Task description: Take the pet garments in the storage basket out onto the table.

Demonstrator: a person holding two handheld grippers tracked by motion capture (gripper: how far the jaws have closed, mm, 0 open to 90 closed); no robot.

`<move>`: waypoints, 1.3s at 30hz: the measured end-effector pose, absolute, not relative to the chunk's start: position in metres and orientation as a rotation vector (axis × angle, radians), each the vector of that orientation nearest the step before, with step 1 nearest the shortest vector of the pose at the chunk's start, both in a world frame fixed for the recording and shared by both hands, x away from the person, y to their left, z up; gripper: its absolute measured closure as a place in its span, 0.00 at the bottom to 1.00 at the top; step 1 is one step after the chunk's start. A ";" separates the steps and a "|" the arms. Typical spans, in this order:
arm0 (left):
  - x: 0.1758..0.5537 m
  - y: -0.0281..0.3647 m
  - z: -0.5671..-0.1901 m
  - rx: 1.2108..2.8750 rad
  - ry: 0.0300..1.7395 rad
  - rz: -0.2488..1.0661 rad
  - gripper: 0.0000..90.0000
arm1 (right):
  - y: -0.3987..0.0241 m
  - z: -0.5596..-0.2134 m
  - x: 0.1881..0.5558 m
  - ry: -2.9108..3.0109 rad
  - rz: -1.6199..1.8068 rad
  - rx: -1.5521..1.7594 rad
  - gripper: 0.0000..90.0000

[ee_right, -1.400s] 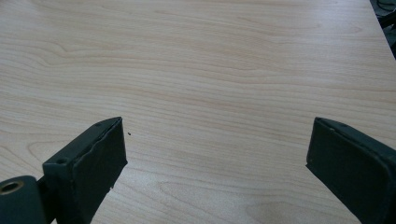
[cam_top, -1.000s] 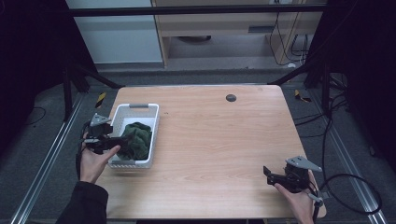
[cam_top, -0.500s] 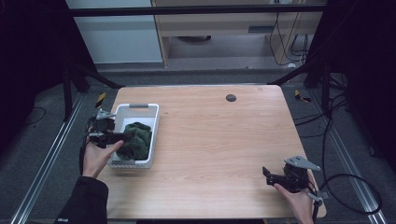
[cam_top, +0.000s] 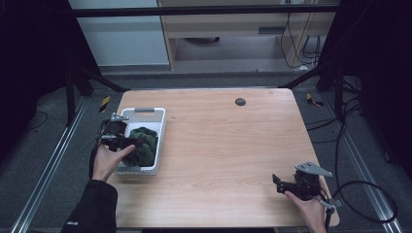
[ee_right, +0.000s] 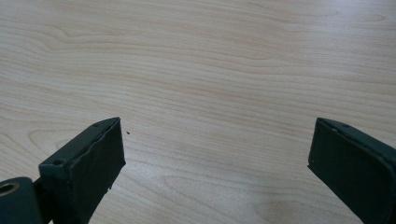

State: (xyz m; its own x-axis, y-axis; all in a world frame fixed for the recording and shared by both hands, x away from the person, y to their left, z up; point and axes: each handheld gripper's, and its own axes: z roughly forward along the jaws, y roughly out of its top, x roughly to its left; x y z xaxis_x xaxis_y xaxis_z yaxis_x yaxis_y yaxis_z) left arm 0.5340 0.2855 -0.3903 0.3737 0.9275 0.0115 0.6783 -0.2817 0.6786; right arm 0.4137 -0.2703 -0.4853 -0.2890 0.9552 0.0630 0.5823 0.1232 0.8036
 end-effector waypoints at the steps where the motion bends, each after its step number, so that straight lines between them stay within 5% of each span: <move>1: 0.535 0.285 -0.391 2.055 1.383 0.551 0.10 | -0.270 -0.485 0.414 1.932 1.032 1.481 0.04; 30: 0.555 0.276 -0.421 2.178 1.482 0.467 0.06 | -0.269 -0.487 0.416 1.970 1.021 1.490 0.03; 39: 0.557 0.276 -0.427 2.187 1.531 0.470 0.15 | -0.269 -0.487 0.417 1.975 1.006 1.488 0.02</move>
State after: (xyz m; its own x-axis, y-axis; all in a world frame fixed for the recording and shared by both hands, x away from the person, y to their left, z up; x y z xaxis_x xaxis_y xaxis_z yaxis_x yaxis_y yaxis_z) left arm 0.5574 0.2763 -0.4275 0.3335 0.9422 0.0315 0.7974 -0.2998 0.5237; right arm 0.4166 -0.2691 -0.4873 -0.3036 0.9509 0.0607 0.6084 0.1445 0.7804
